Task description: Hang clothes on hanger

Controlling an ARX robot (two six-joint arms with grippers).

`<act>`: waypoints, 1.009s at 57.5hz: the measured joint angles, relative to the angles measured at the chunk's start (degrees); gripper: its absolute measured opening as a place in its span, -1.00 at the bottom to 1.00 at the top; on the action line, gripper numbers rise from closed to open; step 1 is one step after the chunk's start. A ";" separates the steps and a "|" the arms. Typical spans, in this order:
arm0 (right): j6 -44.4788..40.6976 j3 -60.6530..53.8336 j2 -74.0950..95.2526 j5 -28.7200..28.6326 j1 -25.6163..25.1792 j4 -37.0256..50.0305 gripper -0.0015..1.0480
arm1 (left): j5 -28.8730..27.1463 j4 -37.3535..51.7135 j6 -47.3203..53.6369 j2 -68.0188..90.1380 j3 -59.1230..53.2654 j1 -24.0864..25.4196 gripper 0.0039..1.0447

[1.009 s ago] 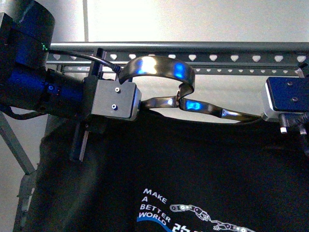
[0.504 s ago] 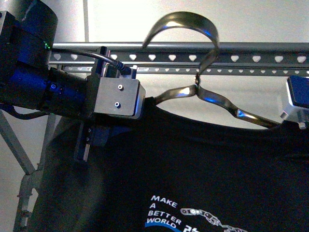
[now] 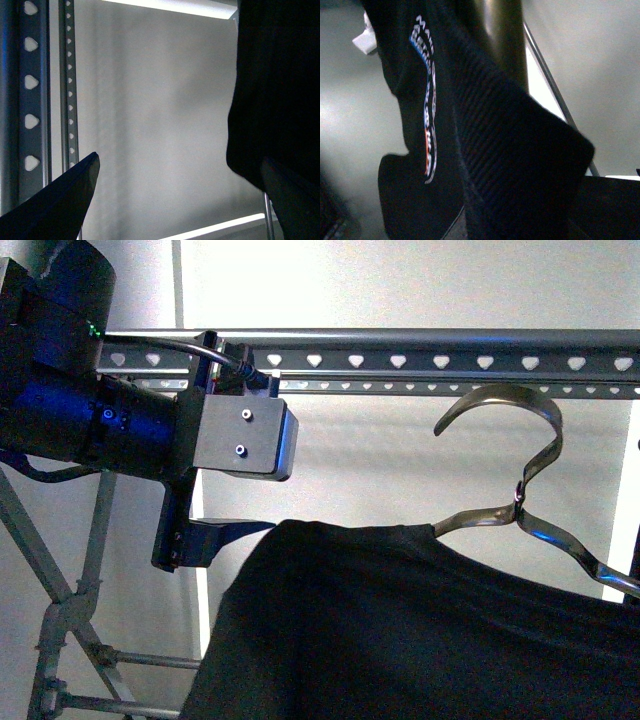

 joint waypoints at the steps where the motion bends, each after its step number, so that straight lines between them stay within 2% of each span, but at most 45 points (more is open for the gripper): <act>1: 0.85 -0.46 -0.26 -0.35 -0.26 0.70 -0.83 | -0.07 0.04 0.00 0.00 0.02 0.00 0.88; 3: 3.45 -1.31 -1.03 -0.96 -0.76 1.16 -0.83 | -3.87 5.57 -5.70 0.04 -1.29 0.07 0.88; 6: 6.69 -2.67 -2.84 -1.60 -1.27 0.81 -0.83 | -12.98 18.75 -24.20 1.16 -2.69 0.57 0.88; 9: 9.68 -3.82 -5.35 -2.97 -1.60 -0.98 -0.83 | -21.79 27.65 -43.21 2.10 -2.45 1.97 0.88; 12: 13.07 -4.87 -7.67 -3.85 -1.95 -1.97 -0.83 | -29.83 28.35 -65.31 2.25 -0.42 4.17 0.88; 16: 18.88 -5.07 -9.73 -3.74 -2.40 -4.13 -0.83 | -38.97 21.44 -87.95 2.25 3.19 7.37 0.88; 20: 23.39 -5.07 -10.95 -3.96 -2.67 -5.35 -0.83 | -40.54 14.01 -101.18 2.25 5.01 9.46 0.88; 23: 29.73 -4.87 -11.67 -4.68 -2.93 -6.08 -0.83 | -39.10 8.02 -112.19 2.25 5.01 11.61 0.88; 26: 34.60 -3.98 -11.69 -4.70 -2.97 -6.32 -0.83 | -36.79 7.76 -118.66 2.34 3.67 12.33 0.88; 30: 42.82 -0.90 -10.95 -4.37 -2.93 -6.64 -0.83 | -30.42 16.17 -113.70 0.70 -2.62 12.26 0.62; 35: 52.61 4.07 -8.92 -3.34 -2.67 -6.32 -0.83 | -30.93 25.05 -103.43 -4.92 -13.92 10.69 0.27; 41: 59.89 9.22 -6.05 -1.33 -1.97 -6.25 -0.83 | -30.99 30.40 -99.16 -11.17 -24.13 9.40 -0.07; 43: 62.86 11.67 -4.35 0.13 -1.29 -6.67 -0.83 | -31.02 32.46 -98.16 -13.66 -28.68 9.31 -0.24; 55: 68.61 20.09 2.10 5.14 1.09 -8.04 -0.83 | -31.36 37.59 -96.83 -20.68 -43.43 9.77 -0.93; 58: 69.66 21.68 3.30 6.23 1.62 -8.22 -0.83 | -31.32 38.34 -96.78 -22.12 -45.57 9.75 -0.94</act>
